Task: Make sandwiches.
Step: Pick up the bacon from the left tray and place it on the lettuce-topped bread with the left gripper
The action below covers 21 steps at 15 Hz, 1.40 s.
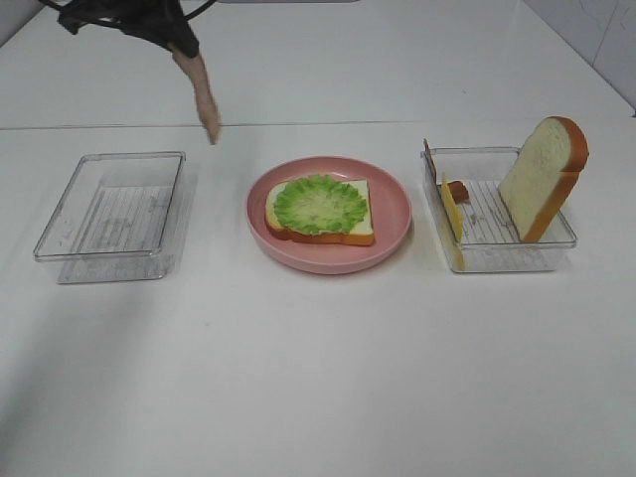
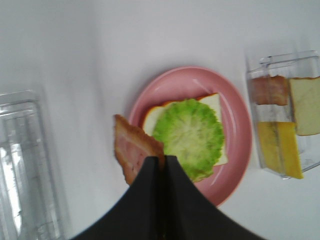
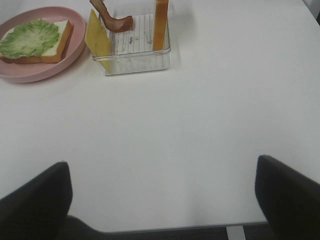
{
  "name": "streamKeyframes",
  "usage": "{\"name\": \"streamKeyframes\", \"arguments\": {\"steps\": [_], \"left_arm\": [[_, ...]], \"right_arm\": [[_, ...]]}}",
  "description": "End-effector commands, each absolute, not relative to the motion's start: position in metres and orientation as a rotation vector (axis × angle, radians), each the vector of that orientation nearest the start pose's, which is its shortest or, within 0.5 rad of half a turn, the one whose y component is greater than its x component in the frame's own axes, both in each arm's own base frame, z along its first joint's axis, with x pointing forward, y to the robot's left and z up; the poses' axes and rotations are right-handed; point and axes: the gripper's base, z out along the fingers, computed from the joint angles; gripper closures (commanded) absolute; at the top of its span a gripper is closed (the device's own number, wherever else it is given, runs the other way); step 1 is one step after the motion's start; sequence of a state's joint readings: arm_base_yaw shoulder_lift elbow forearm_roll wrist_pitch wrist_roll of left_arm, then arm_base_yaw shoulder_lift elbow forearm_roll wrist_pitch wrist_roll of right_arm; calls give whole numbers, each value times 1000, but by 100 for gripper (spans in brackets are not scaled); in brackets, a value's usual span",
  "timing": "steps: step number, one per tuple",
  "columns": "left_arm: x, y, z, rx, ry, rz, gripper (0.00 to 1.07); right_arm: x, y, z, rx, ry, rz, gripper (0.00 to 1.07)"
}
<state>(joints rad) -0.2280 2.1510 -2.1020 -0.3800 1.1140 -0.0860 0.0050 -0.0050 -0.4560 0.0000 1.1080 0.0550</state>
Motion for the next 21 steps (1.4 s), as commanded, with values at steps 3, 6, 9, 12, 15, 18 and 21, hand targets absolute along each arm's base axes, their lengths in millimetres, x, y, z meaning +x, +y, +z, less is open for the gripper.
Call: {"name": "streamKeyframes", "arguments": {"steps": [3, 6, 9, 12, 15, 18, 21], "left_arm": [[452, -203, 303, 101, 2502, -855, 107], [450, -240, 287, 77, 2473, -1023, 107], [450, -267, 260, 58, 2483, -1079, 107], [453, -288, 216, -9, 2547, -1156, 107], [456, -293, 178, -54, 2629, -1169, 107], [459, -281, 170, 10, 2678, -1027, 107], [459, -272, 165, 36, 2742, -905, 107]], "right_arm": [[-7, 0, 261, 55, 2099, 33, 11], [-7, 0, 261, 55, 2099, 33, 11], [-7, 0, 261, 55, 2099, 33, 11], [-7, 0, 261, 55, 2099, 33, 11], [-7, 0, 261, 55, 2099, 33, 11], [-7, 0, 261, 55, 2099, 33, 11], [-7, 0, 261, 55, 2099, 33, 11]]}}
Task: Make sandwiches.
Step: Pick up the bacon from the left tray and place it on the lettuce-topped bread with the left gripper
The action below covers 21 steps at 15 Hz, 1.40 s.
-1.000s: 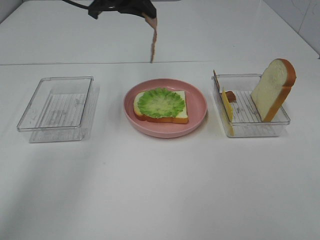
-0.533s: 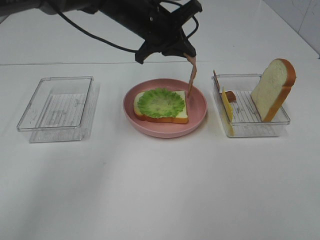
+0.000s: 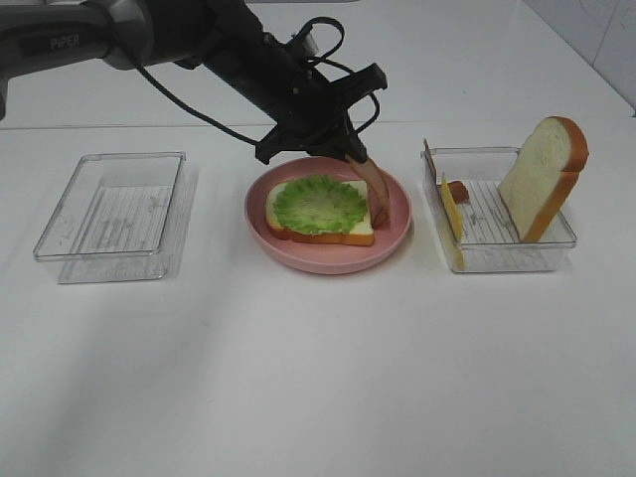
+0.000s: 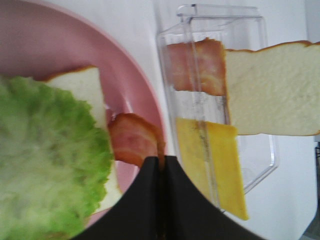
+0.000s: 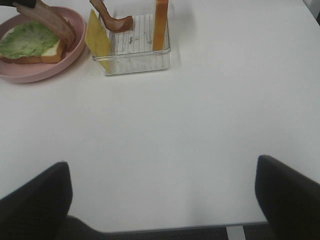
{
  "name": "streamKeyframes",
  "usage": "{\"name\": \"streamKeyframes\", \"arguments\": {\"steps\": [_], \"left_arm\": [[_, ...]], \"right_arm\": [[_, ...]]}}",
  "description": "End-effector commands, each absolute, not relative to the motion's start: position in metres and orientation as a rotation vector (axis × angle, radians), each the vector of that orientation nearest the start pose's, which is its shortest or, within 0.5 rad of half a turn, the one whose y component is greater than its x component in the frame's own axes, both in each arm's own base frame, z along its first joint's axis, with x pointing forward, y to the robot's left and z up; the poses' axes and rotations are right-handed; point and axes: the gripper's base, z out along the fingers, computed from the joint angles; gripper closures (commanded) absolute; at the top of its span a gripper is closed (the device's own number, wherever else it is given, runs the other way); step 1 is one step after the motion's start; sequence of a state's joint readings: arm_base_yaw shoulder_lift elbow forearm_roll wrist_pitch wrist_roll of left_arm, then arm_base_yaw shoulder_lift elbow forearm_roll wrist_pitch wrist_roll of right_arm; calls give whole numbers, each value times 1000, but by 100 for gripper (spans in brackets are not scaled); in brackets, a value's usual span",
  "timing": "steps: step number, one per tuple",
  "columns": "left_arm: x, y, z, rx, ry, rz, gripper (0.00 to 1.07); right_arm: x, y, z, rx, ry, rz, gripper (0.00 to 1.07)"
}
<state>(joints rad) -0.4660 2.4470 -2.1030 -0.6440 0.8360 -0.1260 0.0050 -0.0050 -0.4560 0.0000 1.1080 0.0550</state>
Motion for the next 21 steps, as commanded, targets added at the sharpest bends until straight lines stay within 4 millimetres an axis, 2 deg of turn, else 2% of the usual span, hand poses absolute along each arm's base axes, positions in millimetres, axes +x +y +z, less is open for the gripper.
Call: {"name": "streamKeyframes", "arguments": {"steps": [1, 7, 12, 13, 14, 15, 16, 17, 18, 21], "left_arm": [[459, -266, 161, 71, 2772, -817, 107], [461, -250, 154, 153, 2807, -529, 107], [463, -246, 152, 189, 2804, -446, 107], [464, -247, 153, 184, 2789, -455, 103], [464, -247, 153, 182, 2786, -458, 91], [464, -247, 153, 179, 2787, -464, 67], [464, -247, 153, 180, 2788, -463, 54], [463, -248, 153, 184, 2795, -462, 18], [463, -248, 154, 187, 2798, -462, 6], [463, -249, 157, 190, 2794, -465, 6]], "right_arm": [[-7, 0, 261, 55, 2099, 33, 11], [-7, 0, 261, 55, 2099, 33, 11], [-7, 0, 261, 55, 2099, 33, 11], [-7, 0, 261, 55, 2099, 33, 11], [-7, 0, 261, 55, 2099, 33, 11], [-7, 0, 261, 55, 2099, 33, 11], [-7, 0, 261, 55, 2099, 33, 11], [-7, 0, 261, 55, 2099, 33, 11], [-7, 0, 261, 55, 2099, 33, 11], [-7, 0, 261, 55, 2099, 33, 11]]}}
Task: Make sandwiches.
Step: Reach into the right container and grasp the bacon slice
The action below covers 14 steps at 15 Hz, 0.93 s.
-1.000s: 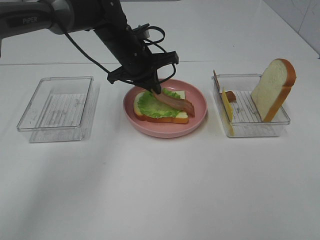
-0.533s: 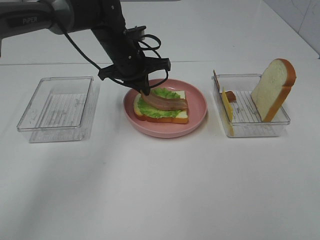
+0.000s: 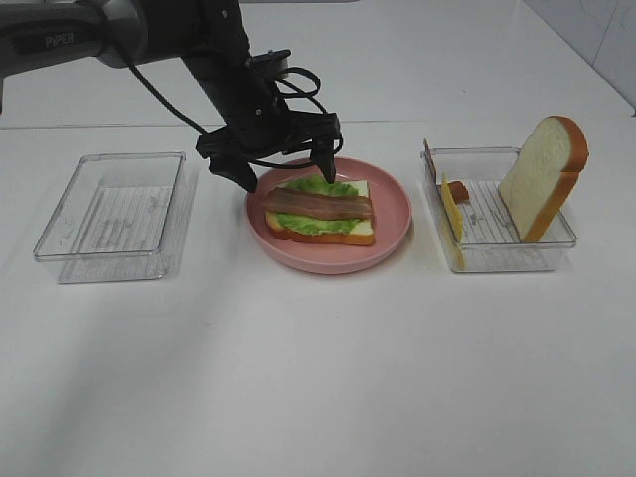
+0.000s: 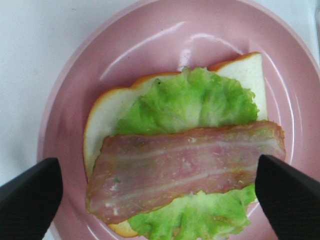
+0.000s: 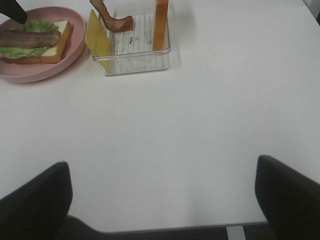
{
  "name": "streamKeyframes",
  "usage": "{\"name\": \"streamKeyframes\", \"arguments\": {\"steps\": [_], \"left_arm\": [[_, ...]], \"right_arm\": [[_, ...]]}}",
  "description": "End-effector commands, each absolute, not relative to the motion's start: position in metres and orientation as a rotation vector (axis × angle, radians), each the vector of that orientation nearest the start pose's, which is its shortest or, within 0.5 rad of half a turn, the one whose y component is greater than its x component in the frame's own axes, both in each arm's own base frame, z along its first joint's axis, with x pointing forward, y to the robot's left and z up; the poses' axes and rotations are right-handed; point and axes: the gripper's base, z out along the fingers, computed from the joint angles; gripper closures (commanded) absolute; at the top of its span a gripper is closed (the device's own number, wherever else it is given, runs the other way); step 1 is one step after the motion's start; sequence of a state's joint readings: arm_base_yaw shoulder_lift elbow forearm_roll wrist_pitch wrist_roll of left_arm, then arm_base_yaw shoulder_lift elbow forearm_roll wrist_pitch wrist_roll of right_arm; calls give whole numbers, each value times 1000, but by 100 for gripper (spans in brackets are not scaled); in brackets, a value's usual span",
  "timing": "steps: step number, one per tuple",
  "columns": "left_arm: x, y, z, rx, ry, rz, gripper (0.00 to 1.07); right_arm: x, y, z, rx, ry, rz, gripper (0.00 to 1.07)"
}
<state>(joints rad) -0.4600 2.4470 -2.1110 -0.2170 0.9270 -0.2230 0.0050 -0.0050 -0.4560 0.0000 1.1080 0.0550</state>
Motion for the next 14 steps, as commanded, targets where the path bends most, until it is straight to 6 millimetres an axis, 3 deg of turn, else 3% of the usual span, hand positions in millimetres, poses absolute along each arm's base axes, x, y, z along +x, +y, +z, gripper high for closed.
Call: {"name": "streamKeyframes", "arguments": {"steps": [1, 6, 7, 11, 12, 14], "left_arm": [[464, -249, 160, 191, 2787, -468, 6], [463, -250, 196, 282, 2804, -455, 6], [459, -246, 221, 384, 2820, -393, 6], [454, -238, 265, 406, 2744, -356, 6], [447, -231, 291, 422, 2690, -327, 6], [441, -218, 305, 404, 2686, -319, 6]], "right_arm": [[-7, 0, 261, 55, 2099, 33, 11], [-7, 0, 261, 55, 2099, 33, 11], [-7, 0, 261, 55, 2099, 33, 11], [-7, 0, 261, 55, 2099, 33, 11], [-7, 0, 261, 55, 2099, 33, 11], [-7, 0, 261, 55, 2099, 33, 11]]}}
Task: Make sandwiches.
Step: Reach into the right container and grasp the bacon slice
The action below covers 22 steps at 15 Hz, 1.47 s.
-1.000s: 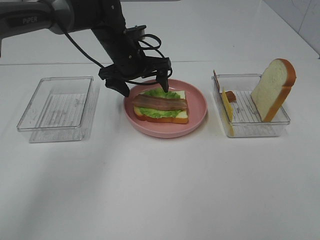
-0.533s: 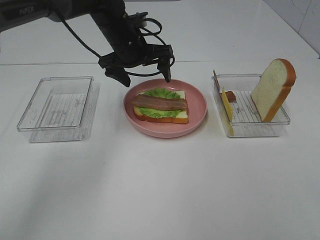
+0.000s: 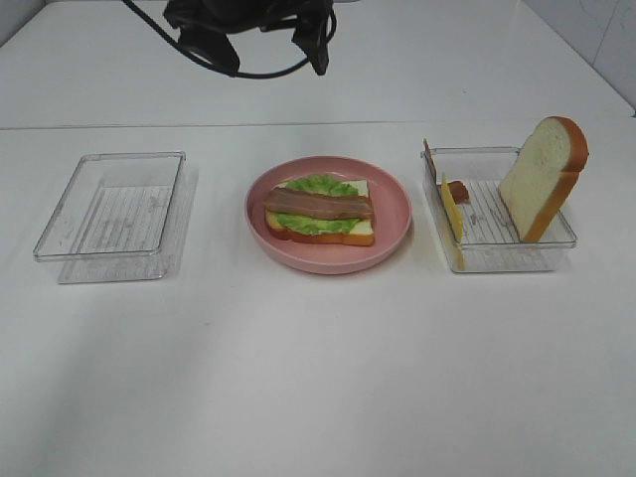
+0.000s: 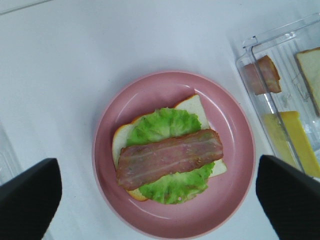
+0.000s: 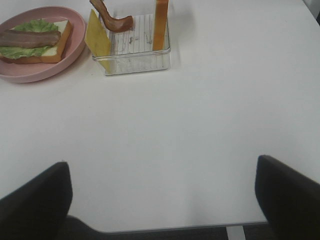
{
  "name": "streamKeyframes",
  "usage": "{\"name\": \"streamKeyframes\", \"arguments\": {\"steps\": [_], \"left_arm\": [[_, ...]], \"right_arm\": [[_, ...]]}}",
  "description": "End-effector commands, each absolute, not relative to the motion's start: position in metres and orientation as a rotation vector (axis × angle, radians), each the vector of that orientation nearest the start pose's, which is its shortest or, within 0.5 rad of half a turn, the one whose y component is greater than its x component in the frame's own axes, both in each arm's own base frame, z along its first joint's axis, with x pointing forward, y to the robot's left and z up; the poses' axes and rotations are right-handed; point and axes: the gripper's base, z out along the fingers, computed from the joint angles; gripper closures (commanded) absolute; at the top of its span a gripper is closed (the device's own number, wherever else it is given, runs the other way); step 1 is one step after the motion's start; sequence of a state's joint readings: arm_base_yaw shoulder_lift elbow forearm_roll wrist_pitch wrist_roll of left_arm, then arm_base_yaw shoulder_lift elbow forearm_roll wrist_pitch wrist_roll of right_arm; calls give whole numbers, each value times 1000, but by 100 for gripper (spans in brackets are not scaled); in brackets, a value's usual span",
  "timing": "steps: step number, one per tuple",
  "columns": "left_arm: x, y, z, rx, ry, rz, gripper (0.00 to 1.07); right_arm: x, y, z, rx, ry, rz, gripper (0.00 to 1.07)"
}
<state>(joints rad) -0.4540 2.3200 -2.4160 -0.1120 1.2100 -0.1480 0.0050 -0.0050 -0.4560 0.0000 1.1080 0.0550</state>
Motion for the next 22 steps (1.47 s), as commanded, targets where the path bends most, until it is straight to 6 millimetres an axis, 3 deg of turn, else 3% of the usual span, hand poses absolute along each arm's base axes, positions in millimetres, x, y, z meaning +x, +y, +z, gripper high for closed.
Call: {"name": "streamKeyframes", "arguments": {"steps": [1, 2, 4, 6, 7, 8, 11, 12, 14, 22], "left_arm": [[438, -211, 310, 396, 2690, -313, 6], [428, -177, 319, 329, 2737, -282, 6], [414, -148, 329, 293, 2762, -256, 6], [388, -107, 346, 233, 2771, -206, 6], [367, -79, 357, 177, 2772, -134, 6], [361, -71, 358, 160, 2777, -104, 6], [301, -11, 373, 3, 2766, 11, 6], [291, -4, 373, -32, 2758, 18, 6], [244, 15, 374, -125, 2683, 35, 6], [124, 9, 347, -205, 2526, 12, 6]], "right_arm": [[-7, 0, 261, 55, 2099, 33, 11], [-7, 0, 261, 55, 2099, 33, 11], [-7, 0, 261, 55, 2099, 33, 11], [-7, 0, 261, 55, 2099, 33, 11], [-7, 0, 261, 55, 2099, 33, 11], [-7, 0, 261, 55, 2099, 33, 11], [-7, 0, 261, 55, 2099, 33, 11], [-7, 0, 261, 55, 2099, 33, 11], [-7, 0, 261, 55, 2099, 33, 11], [-7, 0, 261, 55, 2099, 33, 11]]}}
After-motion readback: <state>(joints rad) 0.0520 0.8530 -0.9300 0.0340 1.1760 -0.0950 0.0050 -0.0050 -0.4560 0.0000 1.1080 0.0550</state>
